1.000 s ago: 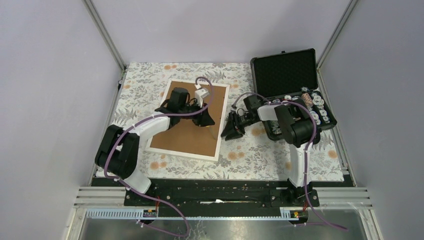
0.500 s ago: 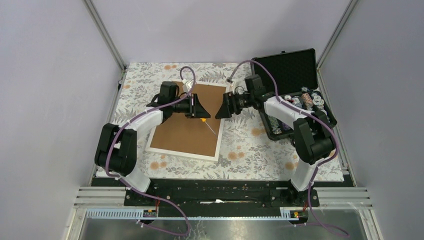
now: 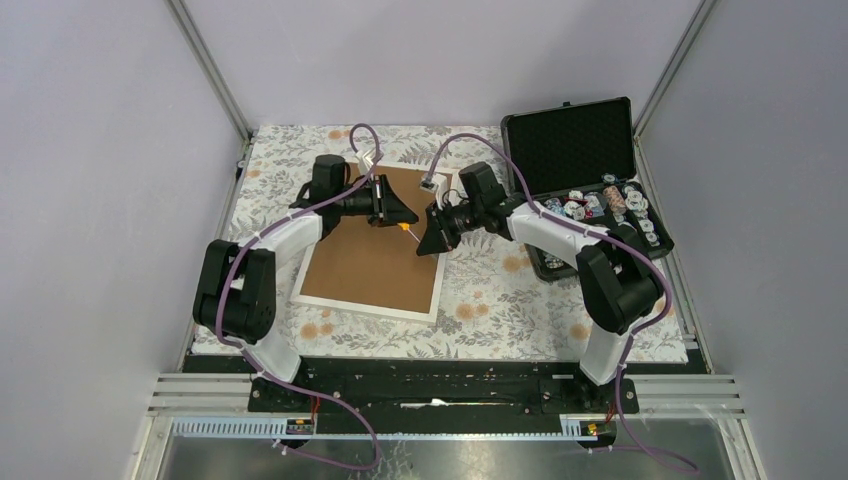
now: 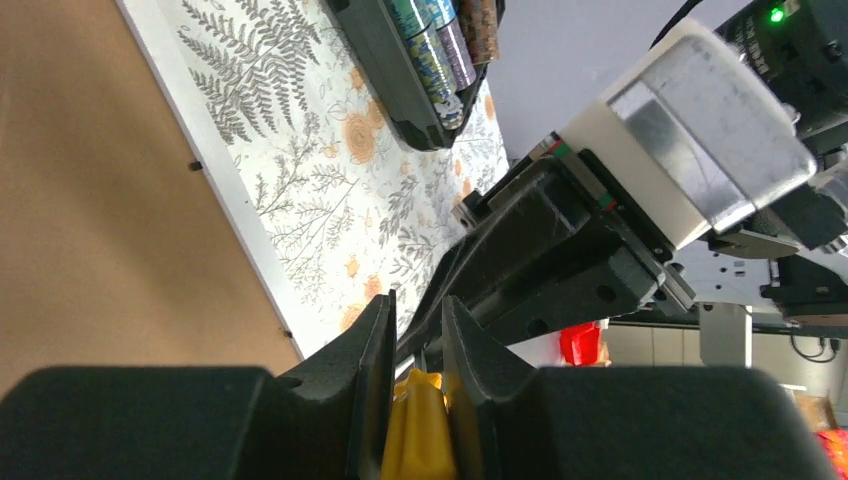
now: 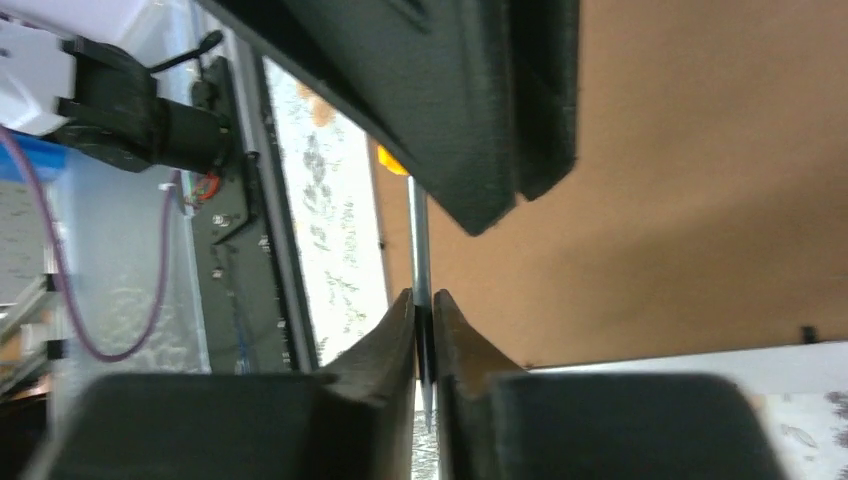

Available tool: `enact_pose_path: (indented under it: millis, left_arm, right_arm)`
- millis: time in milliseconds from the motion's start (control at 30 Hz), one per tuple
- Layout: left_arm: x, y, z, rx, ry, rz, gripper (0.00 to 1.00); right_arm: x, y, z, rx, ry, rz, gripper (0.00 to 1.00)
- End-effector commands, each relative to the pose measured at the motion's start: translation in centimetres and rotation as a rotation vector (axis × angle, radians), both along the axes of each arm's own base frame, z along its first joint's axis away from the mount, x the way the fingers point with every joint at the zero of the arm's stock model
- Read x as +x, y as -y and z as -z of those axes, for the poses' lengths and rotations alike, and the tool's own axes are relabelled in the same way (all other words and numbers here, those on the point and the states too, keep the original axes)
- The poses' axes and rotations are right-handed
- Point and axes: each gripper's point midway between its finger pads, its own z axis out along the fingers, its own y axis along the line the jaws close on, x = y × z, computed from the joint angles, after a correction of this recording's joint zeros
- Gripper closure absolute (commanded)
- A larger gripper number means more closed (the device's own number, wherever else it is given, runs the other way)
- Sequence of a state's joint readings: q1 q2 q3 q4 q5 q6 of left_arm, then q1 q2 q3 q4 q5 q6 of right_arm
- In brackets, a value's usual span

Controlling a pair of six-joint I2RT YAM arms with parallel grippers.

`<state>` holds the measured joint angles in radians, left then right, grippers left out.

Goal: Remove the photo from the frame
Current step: Adjust the screwdriver.

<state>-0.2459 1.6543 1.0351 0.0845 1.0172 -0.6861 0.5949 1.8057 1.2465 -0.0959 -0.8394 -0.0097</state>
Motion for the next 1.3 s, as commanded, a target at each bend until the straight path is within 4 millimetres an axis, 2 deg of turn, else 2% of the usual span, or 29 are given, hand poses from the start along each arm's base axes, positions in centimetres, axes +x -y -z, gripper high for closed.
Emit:
enact_pose_path:
  millis: [0,67,167,300,400,567,700,967,1100,1200,1267]
  left_arm:
    - [-0.3,-0.1,-4.3,-0.090,0.165,0.093,0.81]
    - [-1.3,-0.7,-4.7,-0.093,0.224,0.149,0.66]
    - [-3.1,-1.9,-4.9,-0.063,0.328,0.252,0.51]
    - [-5.8,-3.3,-3.9,0.022,0.534,0.417,0.36]
    - [-6.7,-3.8,-2.9,0.047,0.573,0.476,0.34]
    - [-7.6,-3.4,-2.4,0.040,0.624,0.548,0.34]
    - [-8.6,-2.7,-2.1,0.051,0.690,0.606,0.36]
    - [-9.5,-1.7,-2.0,0.021,0.712,0.649,0.45]
    - [-9.8,-1.4,-1.7,0.031,0.720,0.662,0.62]
    - [-9.5,-1.2,-1.5,0.054,0.719,0.643,0.79]
    - [-9.1,-1.1,-1.4,0.074,0.709,0.623,0.92]
  right_arm:
    - [0.5,-0.6,-1.9,0.017,0.053,-0.039,1.00]
    - [-0.6,-0.3,-2.3,0.021,0.021,-0.099,1.00]
    - [-3.1,0.5,-2.7,0.046,-0.017,-0.240,1.00]
    - [-5.1,1.2,-3.0,0.070,-0.067,-0.342,1.00]
    - [-5.4,1.2,-3.2,0.076,-0.081,-0.373,1.00]
    - [-5.9,1.3,-3.2,0.084,-0.124,-0.417,0.99]
    - [-6.3,1.4,-3.3,0.087,-0.164,-0.448,0.98]
    - [-7.0,1.5,-3.2,0.084,-0.197,-0.483,0.96]
    - [-7.1,1.4,-3.1,0.084,-0.204,-0.486,0.96]
    - [-7.2,1.4,-3.2,0.085,-0.209,-0.485,0.94]
    - [-7.1,1.5,-3.1,0.082,-0.206,-0.486,0.89]
